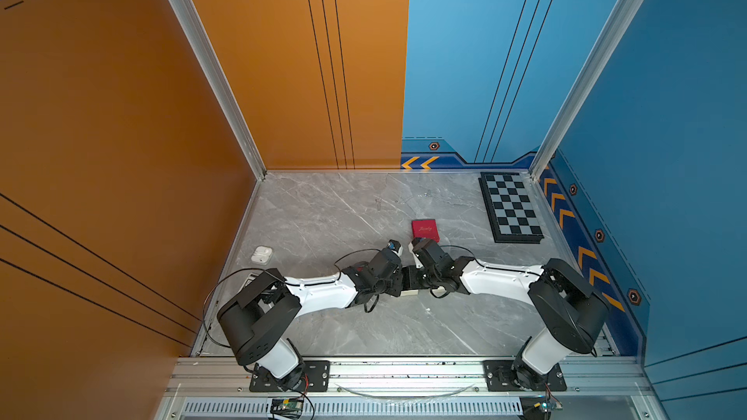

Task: Take the necklace out of the lift-off lid jewelry box
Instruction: Place the inner lining in the jewelry box.

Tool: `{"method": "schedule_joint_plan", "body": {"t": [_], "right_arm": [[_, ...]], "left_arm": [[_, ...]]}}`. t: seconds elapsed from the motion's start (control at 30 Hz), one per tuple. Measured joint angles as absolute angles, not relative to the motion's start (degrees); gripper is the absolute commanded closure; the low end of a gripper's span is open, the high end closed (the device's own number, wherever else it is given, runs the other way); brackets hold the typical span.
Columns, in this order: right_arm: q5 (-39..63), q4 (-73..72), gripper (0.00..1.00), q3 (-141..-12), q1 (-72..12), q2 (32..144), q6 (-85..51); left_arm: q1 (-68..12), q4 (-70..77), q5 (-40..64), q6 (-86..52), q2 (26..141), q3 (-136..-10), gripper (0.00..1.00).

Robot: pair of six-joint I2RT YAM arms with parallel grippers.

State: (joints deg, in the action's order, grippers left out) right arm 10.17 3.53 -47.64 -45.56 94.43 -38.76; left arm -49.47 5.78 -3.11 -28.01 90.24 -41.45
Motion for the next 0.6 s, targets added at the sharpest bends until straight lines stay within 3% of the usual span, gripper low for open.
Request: {"method": "schedule_joint_plan", "body": {"t": [0.37, 0.6], "right_arm": [[9.1, 5.5, 0.63, -47.7, -45.8, 90.8, -38.7], [7.0, 7.2, 0.58, -47.7, -45.8, 87.0, -38.8]], "left_arm": [[-49.6, 4.4, -4.5, -28.0, 90.9, -42.5, 0.80], [-49.6, 4.4, -4.5, -28.0, 91.0, -42.5, 0.81]]}}
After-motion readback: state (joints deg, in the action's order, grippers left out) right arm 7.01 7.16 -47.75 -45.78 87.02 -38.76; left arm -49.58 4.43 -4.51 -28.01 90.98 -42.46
